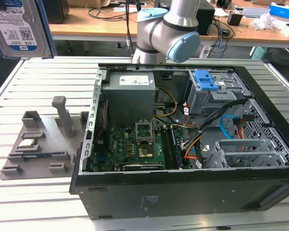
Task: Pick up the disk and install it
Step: 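Pick up the disk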
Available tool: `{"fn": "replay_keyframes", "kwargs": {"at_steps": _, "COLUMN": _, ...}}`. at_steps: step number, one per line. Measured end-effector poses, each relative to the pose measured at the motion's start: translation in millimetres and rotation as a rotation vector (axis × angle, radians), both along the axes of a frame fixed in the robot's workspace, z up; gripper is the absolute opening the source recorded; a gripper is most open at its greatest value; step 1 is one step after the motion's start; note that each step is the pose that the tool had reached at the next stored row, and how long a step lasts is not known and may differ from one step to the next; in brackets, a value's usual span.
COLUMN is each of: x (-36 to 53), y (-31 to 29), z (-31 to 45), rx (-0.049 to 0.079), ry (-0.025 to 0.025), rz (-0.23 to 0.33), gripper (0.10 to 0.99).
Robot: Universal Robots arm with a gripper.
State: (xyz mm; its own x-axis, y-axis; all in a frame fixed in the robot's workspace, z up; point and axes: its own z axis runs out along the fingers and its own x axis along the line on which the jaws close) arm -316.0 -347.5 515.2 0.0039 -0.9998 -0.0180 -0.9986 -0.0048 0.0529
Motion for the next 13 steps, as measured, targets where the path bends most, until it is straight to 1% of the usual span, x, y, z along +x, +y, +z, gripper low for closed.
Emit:
{"fn": "replay_keyframes", "kwargs": {"at_steps": 9, "x": 25.8, "y": 0.0, "z": 0.0, "rx": 0.0, "ry": 0.0, "rz": 0.0, "gripper": 0.365}}
{"fn": "replay_keyframes", "kwargs": {"at_steps": 13, "x": 39.6, "y": 0.0, "z": -0.1, "rx": 0.0, "ry": -0.0001, "rz": 0.0, "gripper": 0.365}}
